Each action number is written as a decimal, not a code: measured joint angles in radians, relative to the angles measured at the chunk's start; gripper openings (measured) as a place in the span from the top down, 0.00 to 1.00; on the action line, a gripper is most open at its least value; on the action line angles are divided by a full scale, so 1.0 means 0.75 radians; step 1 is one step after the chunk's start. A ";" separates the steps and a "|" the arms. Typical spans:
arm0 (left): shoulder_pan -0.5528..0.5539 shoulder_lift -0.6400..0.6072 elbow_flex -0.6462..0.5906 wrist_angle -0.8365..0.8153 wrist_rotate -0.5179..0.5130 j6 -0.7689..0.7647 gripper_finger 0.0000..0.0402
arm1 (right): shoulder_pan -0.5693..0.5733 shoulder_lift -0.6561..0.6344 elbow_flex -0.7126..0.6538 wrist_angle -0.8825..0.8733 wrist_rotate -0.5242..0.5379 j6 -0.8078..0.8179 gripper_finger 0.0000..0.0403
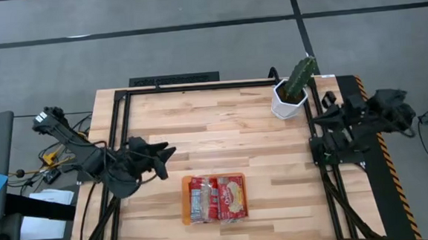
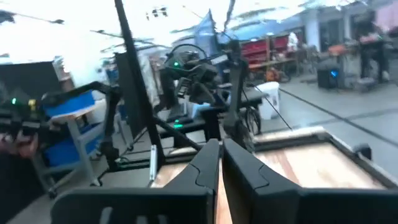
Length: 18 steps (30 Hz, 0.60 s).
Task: Sort popcorn bags into baskets
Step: Return to Home Position
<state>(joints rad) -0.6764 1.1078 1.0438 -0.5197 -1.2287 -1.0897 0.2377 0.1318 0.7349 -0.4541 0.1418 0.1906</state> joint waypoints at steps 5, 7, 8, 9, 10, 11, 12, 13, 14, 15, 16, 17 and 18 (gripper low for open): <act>0.005 -0.198 -0.516 0.585 0.111 -0.006 0.53 | -0.046 -0.169 -0.182 0.060 0.029 0.113 0.89; 0.008 -0.259 -0.709 0.827 0.171 -0.001 0.53 | -0.056 -0.170 -0.224 -0.027 0.050 0.142 0.89; 0.014 -0.278 -0.799 0.965 0.215 0.001 0.53 | -0.060 -0.155 -0.255 0.010 0.054 0.150 0.89; 0.020 -0.293 -0.890 1.103 0.281 0.010 0.53 | -0.059 -0.129 -0.294 0.100 0.057 0.161 0.89; 0.028 -0.306 -0.974 1.223 0.358 0.029 0.53 | -0.059 -0.113 -0.346 0.163 0.057 0.165 0.89; 0.038 -0.310 -1.052 1.358 0.448 0.053 0.53 | -0.060 -0.118 -0.402 0.191 0.050 0.165 0.89; 0.051 -0.308 -1.118 1.497 0.530 0.082 0.53 | -0.060 -0.124 -0.460 0.246 0.032 0.166 0.89; 0.062 -0.307 -1.183 1.632 0.591 0.119 0.53 | -0.060 -0.124 -0.514 0.358 0.013 0.168 0.89; 0.075 -0.308 -1.246 1.750 0.629 0.155 0.53 | -0.061 -0.131 -0.563 0.461 0.008 0.174 0.89; 0.089 -0.307 -1.304 1.864 0.653 0.190 0.53 | -0.066 -0.152 -0.615 0.524 -0.001 0.199 0.89; 0.109 -0.308 -1.361 1.994 0.678 0.230 0.53 | -0.076 -0.170 -0.671 0.580 -0.010 0.241 0.89; 0.137 -0.307 -1.381 2.080 0.694 0.273 0.53 | -0.097 -0.172 -0.716 0.632 -0.012 0.290 0.89; 0.168 -0.318 -1.376 2.135 0.749 0.334 0.53 | -0.122 -0.170 -0.752 0.681 -0.015 0.326 0.89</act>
<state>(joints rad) -0.5505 0.8691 0.0115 1.0817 -0.6673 -0.8395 0.1461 0.0040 0.1710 0.0569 0.1304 0.4348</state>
